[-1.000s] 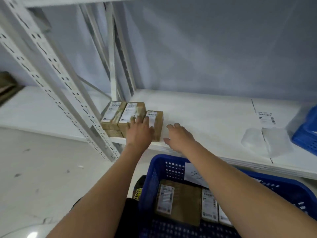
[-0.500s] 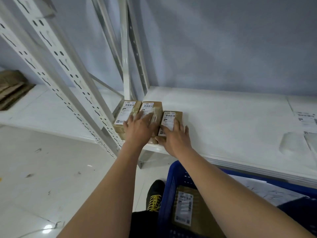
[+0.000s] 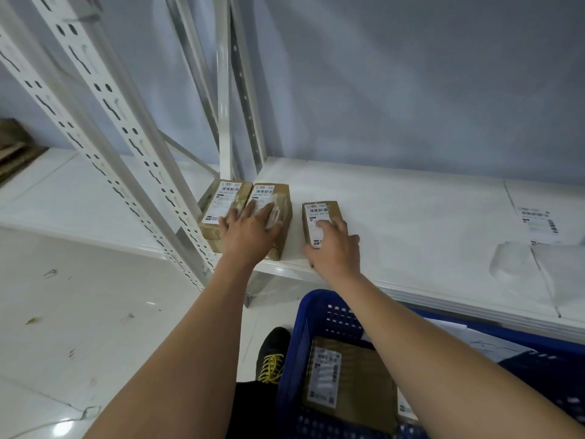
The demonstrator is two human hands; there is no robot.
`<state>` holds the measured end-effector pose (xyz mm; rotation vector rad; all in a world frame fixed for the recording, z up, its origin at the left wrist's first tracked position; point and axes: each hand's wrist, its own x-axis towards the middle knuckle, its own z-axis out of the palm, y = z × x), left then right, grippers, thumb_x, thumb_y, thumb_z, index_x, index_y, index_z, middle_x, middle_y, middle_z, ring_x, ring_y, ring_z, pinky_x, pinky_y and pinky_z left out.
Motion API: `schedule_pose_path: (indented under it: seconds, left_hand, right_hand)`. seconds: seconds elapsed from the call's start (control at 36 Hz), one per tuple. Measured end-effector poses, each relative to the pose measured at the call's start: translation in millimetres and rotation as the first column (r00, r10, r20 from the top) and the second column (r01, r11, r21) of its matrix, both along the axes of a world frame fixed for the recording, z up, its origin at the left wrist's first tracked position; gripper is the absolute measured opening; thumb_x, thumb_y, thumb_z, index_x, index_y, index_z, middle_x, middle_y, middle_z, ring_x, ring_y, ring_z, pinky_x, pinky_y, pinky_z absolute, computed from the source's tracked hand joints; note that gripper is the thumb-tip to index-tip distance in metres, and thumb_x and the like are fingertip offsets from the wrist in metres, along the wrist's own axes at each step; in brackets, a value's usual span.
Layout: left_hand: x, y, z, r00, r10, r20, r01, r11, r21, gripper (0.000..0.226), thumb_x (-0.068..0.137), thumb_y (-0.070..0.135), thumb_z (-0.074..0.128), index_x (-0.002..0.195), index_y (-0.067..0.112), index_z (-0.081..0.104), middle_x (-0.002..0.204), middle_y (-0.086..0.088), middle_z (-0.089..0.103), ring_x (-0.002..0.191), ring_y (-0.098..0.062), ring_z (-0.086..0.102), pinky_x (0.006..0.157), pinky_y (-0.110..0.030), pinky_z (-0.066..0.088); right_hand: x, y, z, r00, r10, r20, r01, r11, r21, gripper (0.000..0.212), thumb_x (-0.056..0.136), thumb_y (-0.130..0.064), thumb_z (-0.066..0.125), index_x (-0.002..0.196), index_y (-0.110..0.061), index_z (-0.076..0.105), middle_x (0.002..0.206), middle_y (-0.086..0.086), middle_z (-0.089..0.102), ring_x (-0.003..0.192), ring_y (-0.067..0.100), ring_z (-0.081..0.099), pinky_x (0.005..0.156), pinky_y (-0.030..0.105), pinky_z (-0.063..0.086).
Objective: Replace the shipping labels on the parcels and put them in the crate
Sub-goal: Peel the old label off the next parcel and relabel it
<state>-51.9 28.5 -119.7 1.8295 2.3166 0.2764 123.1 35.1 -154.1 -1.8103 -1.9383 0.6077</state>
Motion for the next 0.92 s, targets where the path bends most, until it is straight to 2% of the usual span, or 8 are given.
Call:
schedule_pose_path:
  seconds: [0.17, 0.31, 0.39, 0.44, 0.58, 0.67, 0.83, 0.92]
  left_hand:
    - [30, -4, 21, 1.0, -0.006, -0.008, 0.006, 1.0, 0.018, 0.057, 0.102, 0.054, 0.043, 0.155, 0.035, 0.037, 0.169, -0.01, 0.017, 0.156, -0.035, 0.009, 0.124, -0.061, 0.003]
    - [77, -11, 41, 0.982, -0.045, 0.186, 0.028, 0.995, 0.092, 0.055, 0.102, 0.047, 0.051, 0.15, 0.019, 0.048, 0.151, -0.013, 0.05, 0.142, -0.034, 0.041, 0.117, -0.053, 0.033]
    - [116, -25, 58, 0.851, -0.032, 0.525, 0.01, 0.999, 0.045, 0.053, 0.105, 0.046, 0.048, 0.148, 0.016, 0.052, 0.138, -0.011, 0.063, 0.127, -0.029, 0.058, 0.109, -0.041, 0.044]
    - [142, -36, 65, 0.72, -0.024, 0.693, 0.03, 1.0, 0.004, 0.05, 0.103, 0.048, 0.049, 0.146, 0.022, 0.053, 0.13, -0.006, 0.068, 0.113, -0.025, 0.067, 0.102, -0.044, 0.053]
    - [197, -60, 73, 0.464, 0.018, 0.886, 0.026, 0.999, -0.034, 0.043, 0.102, 0.04, 0.057, 0.142, 0.024, 0.055, 0.109, 0.002, 0.073, 0.082, -0.016, 0.075, 0.071, -0.031, 0.06]
    - [224, -75, 72, 0.308, 0.056, 0.95, 0.061, 0.995, -0.078, 0.044, 0.101, 0.03, 0.063, 0.143, 0.026, 0.051, 0.11, -0.004, 0.075, 0.078, -0.018, 0.077, 0.064, -0.029, 0.06]
    - [261, -99, 64, 0.238, 0.062, 0.969, 0.1, 0.991, -0.088, 0.055, 0.095, 0.022, 0.071, 0.143, 0.03, 0.045, 0.103, 0.001, 0.076, 0.086, -0.022, 0.078, 0.07, -0.034, 0.062]
    - [269, -108, 62, 0.217, 0.073, 0.973, 0.1, 0.99, -0.097, 0.057, 0.093, 0.021, 0.074, 0.142, 0.031, 0.046, 0.104, 0.0, 0.077, 0.087, -0.024, 0.078, 0.071, -0.035, 0.063]
  right_hand:
    - [37, -17, 30, 0.998, 0.016, -0.054, -0.012, 0.997, 0.077, 0.063, 0.086, -0.04, 0.067, 0.144, -0.023, 0.049, 0.155, -0.004, 0.033, 0.11, 0.032, 0.047, 0.097, 0.041, 0.046]
    - [72, -33, 56, 0.993, -0.003, -0.117, 0.014, 0.995, 0.099, 0.067, 0.085, -0.042, 0.069, 0.146, -0.024, 0.046, 0.156, -0.005, 0.031, 0.121, 0.031, 0.045, 0.101, 0.039, 0.047]
    - [92, -44, 72, 0.985, -0.011, -0.169, 0.029, 0.994, 0.104, 0.067, 0.084, -0.042, 0.07, 0.145, -0.021, 0.048, 0.152, -0.005, 0.035, 0.123, 0.029, 0.049, 0.099, 0.039, 0.05]
    - [107, -52, 81, 0.982, -0.01, -0.19, 0.033, 0.993, 0.117, 0.066, 0.085, -0.042, 0.07, 0.144, -0.021, 0.05, 0.15, -0.005, 0.039, 0.12, 0.029, 0.051, 0.098, 0.04, 0.051]
    - [157, -77, 96, 0.989, -0.033, -0.143, 0.054, 0.988, 0.142, 0.07, 0.084, -0.041, 0.072, 0.145, -0.02, 0.047, 0.15, -0.008, 0.035, 0.122, 0.026, 0.045, 0.099, 0.032, 0.045]
    - [186, -92, 99, 0.988, -0.042, -0.152, 0.064, 0.987, 0.148, 0.071, 0.084, -0.044, 0.071, 0.145, -0.021, 0.044, 0.149, -0.009, 0.031, 0.124, 0.023, 0.044, 0.099, 0.031, 0.047]
    - [232, -118, 101, 0.971, 0.007, -0.239, 0.009, 0.998, 0.069, 0.073, 0.084, -0.042, 0.072, 0.147, -0.024, 0.04, 0.148, -0.015, 0.022, 0.129, 0.018, 0.043, 0.102, 0.034, 0.05]
    - [249, -131, 103, 0.95, 0.006, -0.313, -0.001, 1.0, 0.016, 0.072, 0.086, -0.042, 0.074, 0.147, -0.026, 0.04, 0.146, -0.018, 0.024, 0.125, 0.006, 0.044, 0.092, 0.008, 0.043]
